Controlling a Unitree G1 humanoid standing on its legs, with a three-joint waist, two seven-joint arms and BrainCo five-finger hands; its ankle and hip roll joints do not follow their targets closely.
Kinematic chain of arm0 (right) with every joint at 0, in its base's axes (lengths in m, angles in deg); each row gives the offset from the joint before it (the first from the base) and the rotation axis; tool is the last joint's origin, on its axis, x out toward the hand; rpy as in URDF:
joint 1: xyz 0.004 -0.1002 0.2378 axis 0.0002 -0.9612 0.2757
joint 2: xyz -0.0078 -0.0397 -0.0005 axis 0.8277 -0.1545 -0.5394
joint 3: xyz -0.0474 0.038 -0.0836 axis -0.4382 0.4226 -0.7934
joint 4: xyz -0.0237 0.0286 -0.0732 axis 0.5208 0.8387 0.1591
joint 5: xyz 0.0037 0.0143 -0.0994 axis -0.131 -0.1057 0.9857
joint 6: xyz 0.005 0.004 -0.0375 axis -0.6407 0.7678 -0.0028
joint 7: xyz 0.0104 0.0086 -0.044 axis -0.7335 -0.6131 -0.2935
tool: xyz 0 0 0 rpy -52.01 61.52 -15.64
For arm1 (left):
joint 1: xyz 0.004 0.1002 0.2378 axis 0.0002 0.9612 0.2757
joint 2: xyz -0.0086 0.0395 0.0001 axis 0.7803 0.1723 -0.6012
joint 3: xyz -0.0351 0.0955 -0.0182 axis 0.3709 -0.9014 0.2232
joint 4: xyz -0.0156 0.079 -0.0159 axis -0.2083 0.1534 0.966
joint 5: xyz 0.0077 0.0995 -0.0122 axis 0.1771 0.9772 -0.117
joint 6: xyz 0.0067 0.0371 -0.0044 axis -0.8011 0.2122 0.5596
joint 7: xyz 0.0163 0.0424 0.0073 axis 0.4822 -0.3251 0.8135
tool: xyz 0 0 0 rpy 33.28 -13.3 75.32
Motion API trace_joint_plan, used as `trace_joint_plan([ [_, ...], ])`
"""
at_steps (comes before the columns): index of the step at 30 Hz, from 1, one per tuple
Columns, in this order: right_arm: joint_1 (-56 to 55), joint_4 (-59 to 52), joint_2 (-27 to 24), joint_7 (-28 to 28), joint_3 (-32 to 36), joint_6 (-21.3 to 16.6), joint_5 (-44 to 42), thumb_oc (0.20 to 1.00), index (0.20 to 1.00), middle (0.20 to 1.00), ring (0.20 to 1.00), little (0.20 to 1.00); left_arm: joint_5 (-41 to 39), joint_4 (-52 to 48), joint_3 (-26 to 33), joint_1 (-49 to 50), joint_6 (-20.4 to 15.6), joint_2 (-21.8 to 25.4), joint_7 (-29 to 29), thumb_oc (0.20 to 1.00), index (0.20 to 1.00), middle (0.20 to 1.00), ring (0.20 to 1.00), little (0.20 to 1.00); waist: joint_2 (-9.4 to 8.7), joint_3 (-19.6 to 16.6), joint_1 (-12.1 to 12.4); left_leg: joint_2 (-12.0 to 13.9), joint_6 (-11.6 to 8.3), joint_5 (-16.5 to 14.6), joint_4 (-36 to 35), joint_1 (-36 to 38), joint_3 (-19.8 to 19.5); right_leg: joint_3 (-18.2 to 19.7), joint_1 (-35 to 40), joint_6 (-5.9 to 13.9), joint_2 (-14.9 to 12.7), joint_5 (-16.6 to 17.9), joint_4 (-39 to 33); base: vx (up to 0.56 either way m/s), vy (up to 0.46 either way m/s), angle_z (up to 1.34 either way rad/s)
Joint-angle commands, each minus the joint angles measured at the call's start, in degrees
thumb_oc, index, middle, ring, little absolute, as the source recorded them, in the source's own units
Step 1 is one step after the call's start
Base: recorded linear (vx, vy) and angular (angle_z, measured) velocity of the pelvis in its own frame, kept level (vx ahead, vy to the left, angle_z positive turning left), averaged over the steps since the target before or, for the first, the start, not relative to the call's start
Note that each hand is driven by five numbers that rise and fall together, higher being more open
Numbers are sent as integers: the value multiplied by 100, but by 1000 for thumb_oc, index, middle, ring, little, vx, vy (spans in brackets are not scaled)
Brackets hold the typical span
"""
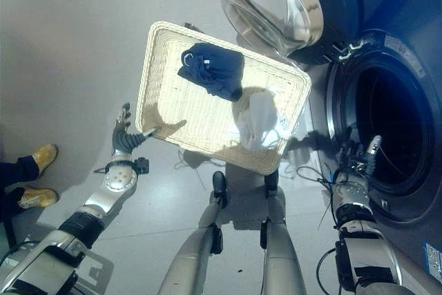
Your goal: Put the clothes into the washing machine.
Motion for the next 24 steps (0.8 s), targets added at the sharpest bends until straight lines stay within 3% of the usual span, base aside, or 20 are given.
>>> trace_joint_plan([
  [1, -371, -113, 5, -304, -186, 16, 319, 1000, 1000, 1000, 1000, 1000, 354, 107, 349, -145, 8, 72, 301, 1000, 1000, 1000, 1000, 1000, -80, -117, -133, -389, -61, -507, 920, -483, 18, -208, -317, 175, 234, -829, 1010, 7, 103, 1],
  [3, -388, -112, 33, -310, -204, 24, 363, 1000, 1000, 1000, 1000, 1000, 362, 117, 349, -182, 35, 73, 321, 1000, 1000, 1000, 1000, 1000, -84, -117, -142, -390, -61, -513, 934, -495, 23, -196, -331, 176, 235, -826, 1012, 0, 70, -1],
  [9, -646, -183, 541, -311, -800, 204, 1411, 1000, 1000, 1000, 1000, 1000, 309, 850, 250, -1219, 684, -99, 181, 1000, 1000, 1000, 1000, 1000, -225, -117, -449, -393, -33, -810, 1568, -803, 254, 2, -606, 157, 238, -833, 1175, 14, 140, -11],
  [14, -826, -257, 690, -543, -1223, 245, 1707, 1000, 1000, 1000, 1000, 1000, 147, 1304, 157, -1795, 988, -127, 88, 1000, 1000, 1000, 1000, 1000, -330, -117, -649, -353, -11, -936, 1861, -1003, 434, 104, -824, 152, 245, -796, 1261, 0, 111, -9],
  [16, -969, -342, 728, -722, -1425, 267, 1810, 1000, 1000, 1000, 1000, 1000, 221, 1650, 25, -2181, 1297, -77, 103, 1000, 1000, 1000, 1000, 1000, -426, -117, -809, -313, 2, -1030, 2099, -1181, 512, 197, -1030, 161, 250, -771, 1354, -5, 110, -5],
  [23, -1201, -533, 759, -861, -1811, 151, 2141, 1000, 1000, 1000, 1000, 1000, 222, 2367, -69, -2845, 1492, 45, 97, 1000, 1000, 1000, 1000, 1000, -590, -117, -1074, -257, 60, -1335, 2646, -1524, 682, 360, -1436, 179, 231, -758, 1552, 10, 70, -10],
  [24, -1266, -537, 765, -877, -1843, 157, 2139, 1000, 1000, 1000, 1000, 1000, 254, 2408, -107, -2836, 1527, 41, 99, 1000, 1000, 1000, 1000, 1000, -578, -117, -1060, -236, 32, -1510, 2699, -1409, 609, 368, -1328, 206, 269, -916, 1607, 5, 22, -9],
])
